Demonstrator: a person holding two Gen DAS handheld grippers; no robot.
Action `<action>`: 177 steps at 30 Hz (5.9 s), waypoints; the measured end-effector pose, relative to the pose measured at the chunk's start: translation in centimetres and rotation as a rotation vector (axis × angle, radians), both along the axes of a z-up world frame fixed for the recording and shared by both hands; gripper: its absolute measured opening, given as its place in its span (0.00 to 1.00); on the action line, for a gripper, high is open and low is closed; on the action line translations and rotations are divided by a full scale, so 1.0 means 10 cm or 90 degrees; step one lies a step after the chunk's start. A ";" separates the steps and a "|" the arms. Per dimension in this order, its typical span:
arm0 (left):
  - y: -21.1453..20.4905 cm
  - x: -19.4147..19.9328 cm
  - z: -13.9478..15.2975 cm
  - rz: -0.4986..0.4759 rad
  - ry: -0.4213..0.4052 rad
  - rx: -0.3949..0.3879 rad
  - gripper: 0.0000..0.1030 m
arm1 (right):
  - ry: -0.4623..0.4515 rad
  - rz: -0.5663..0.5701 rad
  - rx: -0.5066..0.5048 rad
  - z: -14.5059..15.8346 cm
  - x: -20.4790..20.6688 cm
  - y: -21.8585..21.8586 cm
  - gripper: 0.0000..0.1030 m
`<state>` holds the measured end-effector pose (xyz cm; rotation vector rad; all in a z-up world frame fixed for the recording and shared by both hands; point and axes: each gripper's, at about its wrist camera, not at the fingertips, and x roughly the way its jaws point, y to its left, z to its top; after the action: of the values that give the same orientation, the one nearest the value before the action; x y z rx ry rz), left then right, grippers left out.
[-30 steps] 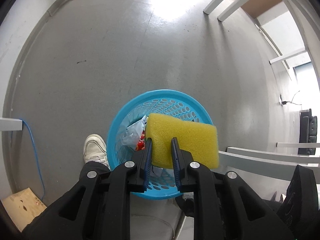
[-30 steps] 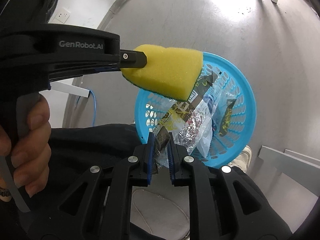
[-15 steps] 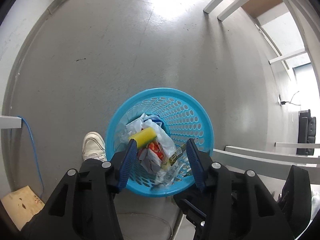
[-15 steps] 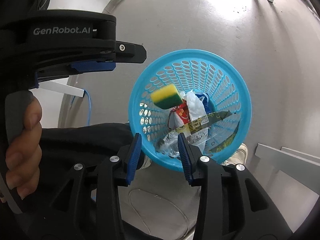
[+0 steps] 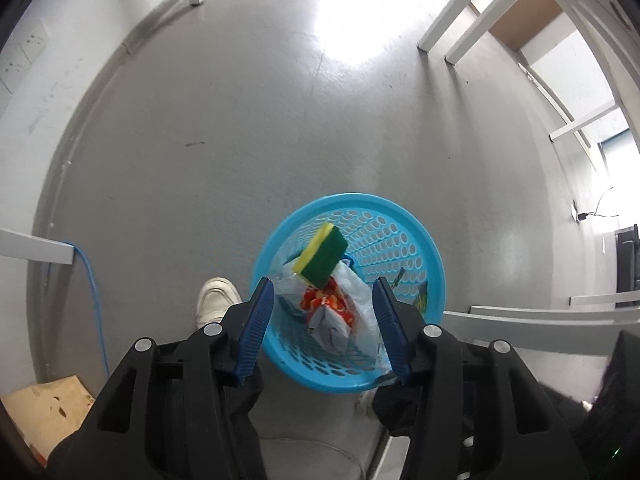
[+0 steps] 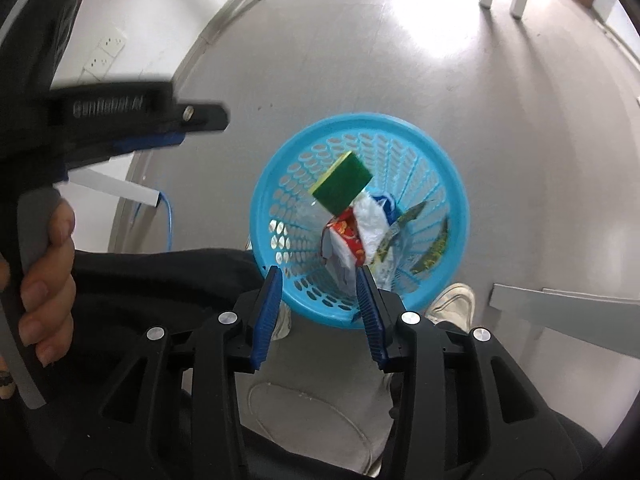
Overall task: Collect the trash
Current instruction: 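Open the left tool and right tool to drop sponge and wrapper into the basket, then raise both tools back up toward the white cup and clear bag on the table, then grasp the clear plastic bag with the left tool while the right tool grasps the white cup, then carry the clear bag and white cup down over the blue wastebasket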
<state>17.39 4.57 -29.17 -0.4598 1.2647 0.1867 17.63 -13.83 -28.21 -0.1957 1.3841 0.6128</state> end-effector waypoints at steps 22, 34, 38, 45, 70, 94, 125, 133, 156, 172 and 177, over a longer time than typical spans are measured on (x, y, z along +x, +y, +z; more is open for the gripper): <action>-0.35 -1.08 0.97 -0.083 -0.098 0.113 0.76 | -0.122 -0.044 0.057 1.01 -0.82 -0.59 0.54; -0.32 -1.81 1.52 -0.050 -0.209 0.111 0.79 | -0.211 -0.015 0.092 1.61 -1.39 -0.76 0.64; -0.42 -2.07 1.79 -0.061 -0.267 0.154 0.85 | -0.253 -0.022 0.094 1.82 -1.58 -0.86 0.69; -0.44 -2.27 2.15 -0.068 -0.337 0.165 0.94 | -0.318 -0.045 0.130 2.25 -1.68 -1.00 0.80; -0.19 -1.29 3.16 -0.081 -0.421 0.211 0.94 | -0.455 -0.120 0.186 3.59 -0.50 -1.02 0.92; -0.12 0.34 3.48 -0.156 -0.339 0.233 0.94 | -0.348 -0.131 0.140 3.87 1.51 -0.36 0.79; -0.32 -0.83 3.60 -0.123 -0.428 0.178 0.24 | -0.364 -0.109 0.189 3.77 0.55 -0.38 0.06; -0.24 -1.51 3.44 -0.072 -0.443 0.111 0.23 | -0.389 -0.101 0.196 3.70 -0.30 -0.62 0.06; -0.50 -2.53 2.66 -0.117 -0.378 0.070 0.23 | -0.385 -0.065 0.158 3.10 -1.91 -1.11 0.06; -0.36 -2.26 1.72 -0.113 -0.262 0.077 0.23 | -0.278 -0.081 0.121 2.14 -1.73 -1.05 0.06; -0.35 -1.96 1.36 -0.121 -0.221 0.082 0.23 | -0.231 -0.087 0.085 1.68 -1.53 -0.99 0.06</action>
<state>-2.21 1.05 -15.60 -0.2456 0.9422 0.0240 2.36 -23.68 -11.40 -0.0968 0.9937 0.5236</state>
